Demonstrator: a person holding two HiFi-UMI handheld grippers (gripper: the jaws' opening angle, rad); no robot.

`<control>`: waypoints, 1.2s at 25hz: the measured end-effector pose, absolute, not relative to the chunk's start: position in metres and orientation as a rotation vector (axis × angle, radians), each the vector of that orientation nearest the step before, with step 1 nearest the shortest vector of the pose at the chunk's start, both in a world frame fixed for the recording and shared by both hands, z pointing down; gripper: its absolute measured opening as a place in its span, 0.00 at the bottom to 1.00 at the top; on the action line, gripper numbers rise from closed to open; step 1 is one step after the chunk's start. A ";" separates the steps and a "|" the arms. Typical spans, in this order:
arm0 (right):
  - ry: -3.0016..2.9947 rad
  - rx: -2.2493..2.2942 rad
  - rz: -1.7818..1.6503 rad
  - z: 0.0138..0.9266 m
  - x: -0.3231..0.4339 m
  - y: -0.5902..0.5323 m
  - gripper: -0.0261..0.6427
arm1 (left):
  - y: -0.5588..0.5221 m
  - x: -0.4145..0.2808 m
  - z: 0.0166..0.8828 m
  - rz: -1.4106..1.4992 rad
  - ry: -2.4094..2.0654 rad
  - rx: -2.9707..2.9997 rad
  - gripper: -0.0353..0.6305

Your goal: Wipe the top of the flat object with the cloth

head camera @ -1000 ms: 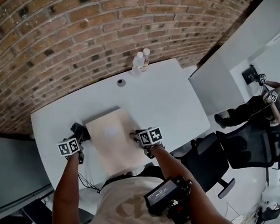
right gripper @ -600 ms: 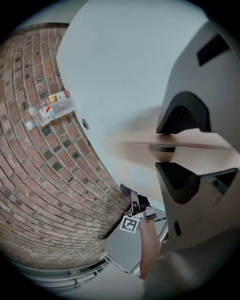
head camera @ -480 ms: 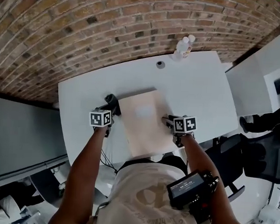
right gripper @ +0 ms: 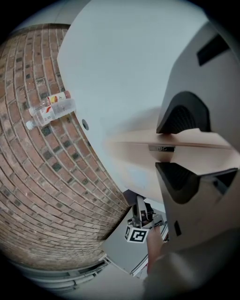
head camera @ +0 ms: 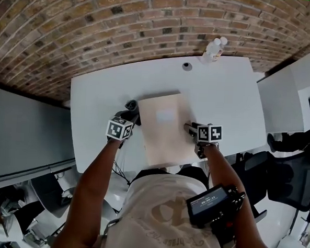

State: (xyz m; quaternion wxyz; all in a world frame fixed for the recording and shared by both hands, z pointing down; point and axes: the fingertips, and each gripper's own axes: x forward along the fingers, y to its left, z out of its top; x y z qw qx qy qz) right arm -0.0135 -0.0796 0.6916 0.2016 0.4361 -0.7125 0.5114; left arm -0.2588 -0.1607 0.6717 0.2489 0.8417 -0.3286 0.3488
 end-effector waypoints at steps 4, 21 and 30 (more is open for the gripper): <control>-1.994 1.217 1.419 0.691 -0.013 -0.080 0.34 | -0.133 -0.256 0.671 0.966 -0.853 2.302 0.20; -2.003 1.208 1.392 0.691 -0.013 -0.079 0.34 | 0.008 -0.248 0.668 1.057 -0.689 2.323 0.20; -2.031 1.155 1.406 0.690 -0.008 -0.080 0.34 | 0.061 -0.239 0.667 1.026 -0.828 2.208 0.20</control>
